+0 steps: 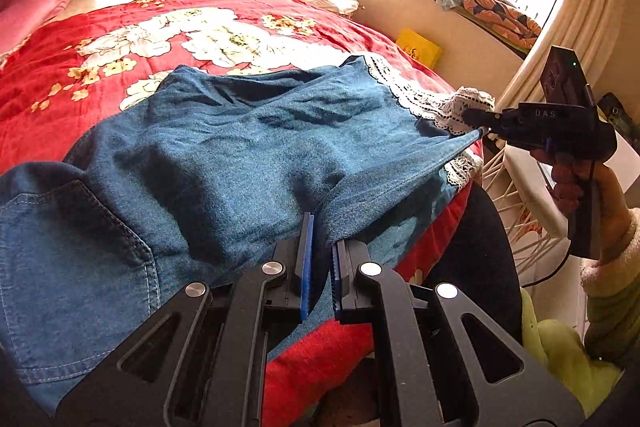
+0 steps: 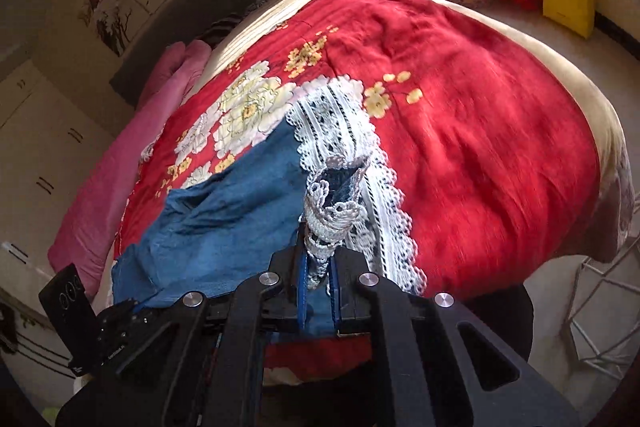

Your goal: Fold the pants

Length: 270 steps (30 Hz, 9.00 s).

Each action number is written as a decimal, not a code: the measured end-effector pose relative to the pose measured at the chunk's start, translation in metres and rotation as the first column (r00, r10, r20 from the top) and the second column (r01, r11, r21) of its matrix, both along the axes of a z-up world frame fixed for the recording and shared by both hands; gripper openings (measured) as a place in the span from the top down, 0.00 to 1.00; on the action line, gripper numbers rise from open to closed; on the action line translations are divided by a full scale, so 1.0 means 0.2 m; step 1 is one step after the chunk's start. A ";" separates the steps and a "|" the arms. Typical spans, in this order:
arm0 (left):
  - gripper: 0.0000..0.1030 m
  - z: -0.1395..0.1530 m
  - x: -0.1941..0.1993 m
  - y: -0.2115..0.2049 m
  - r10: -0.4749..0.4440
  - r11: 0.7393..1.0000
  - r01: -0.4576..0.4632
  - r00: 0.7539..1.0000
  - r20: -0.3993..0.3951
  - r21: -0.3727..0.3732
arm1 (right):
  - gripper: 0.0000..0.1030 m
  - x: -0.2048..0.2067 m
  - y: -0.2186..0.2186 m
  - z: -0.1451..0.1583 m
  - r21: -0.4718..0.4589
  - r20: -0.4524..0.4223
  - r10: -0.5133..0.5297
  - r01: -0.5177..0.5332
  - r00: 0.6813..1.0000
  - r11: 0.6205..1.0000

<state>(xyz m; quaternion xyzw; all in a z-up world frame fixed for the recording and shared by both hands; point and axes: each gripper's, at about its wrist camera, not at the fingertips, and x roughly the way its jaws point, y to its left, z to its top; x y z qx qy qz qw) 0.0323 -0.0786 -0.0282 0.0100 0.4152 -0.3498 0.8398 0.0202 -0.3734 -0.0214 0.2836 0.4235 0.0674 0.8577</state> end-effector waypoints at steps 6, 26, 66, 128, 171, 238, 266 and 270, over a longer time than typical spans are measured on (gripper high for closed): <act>0.95 -0.06 -0.03 -0.03 -0.030 0.998 0.030 0.999 0.010 0.062 | 0.89 -0.04 -0.02 -0.08 0.017 -0.049 0.016 -0.015 0.999 1.000; 0.97 -0.10 -0.11 0.01 -0.033 0.983 0.026 0.999 0.040 0.183 | 0.84 -0.07 -0.04 -0.18 -0.046 -0.100 0.051 -0.056 0.994 0.997; 0.66 -0.11 -0.02 -0.09 0.068 0.986 -0.064 0.998 -0.015 0.154 | 0.63 -0.01 0.14 -0.22 -0.052 -0.101 0.172 -0.177 0.980 0.983; 0.48 0.15 0.89 0.08 0.350 0.937 -0.350 0.937 -0.019 -0.007 | 0.41 0.75 -0.17 0.17 -0.353 0.078 0.230 -0.189 0.970 0.917; 0.58 -0.10 0.16 0.91 0.700 0.714 -0.699 0.712 -0.060 0.035 | 0.76 0.23 -0.25 -0.19 -0.083 -0.023 0.073 -0.075 0.997 0.994; 0.10 0.06 1.11 -1.05 -0.193 0.952 0.190 0.981 -0.010 0.240 | 0.42 0.18 -0.11 -0.13 -0.080 0.111 0.035 -0.026 0.993 0.996; 0.83 0.30 1.14 -0.48 -0.252 0.954 0.238 0.966 -0.061 -0.183 | 0.71 0.15 0.33 0.27 -0.028 0.383 0.269 -0.280 0.884 0.960; 0.80 0.28 1.09 -0.23 -0.177 0.960 0.158 0.982 -0.063 -0.229 | 0.71 0.18 0.57 0.28 -0.082 0.359 0.385 -0.382 0.850 0.920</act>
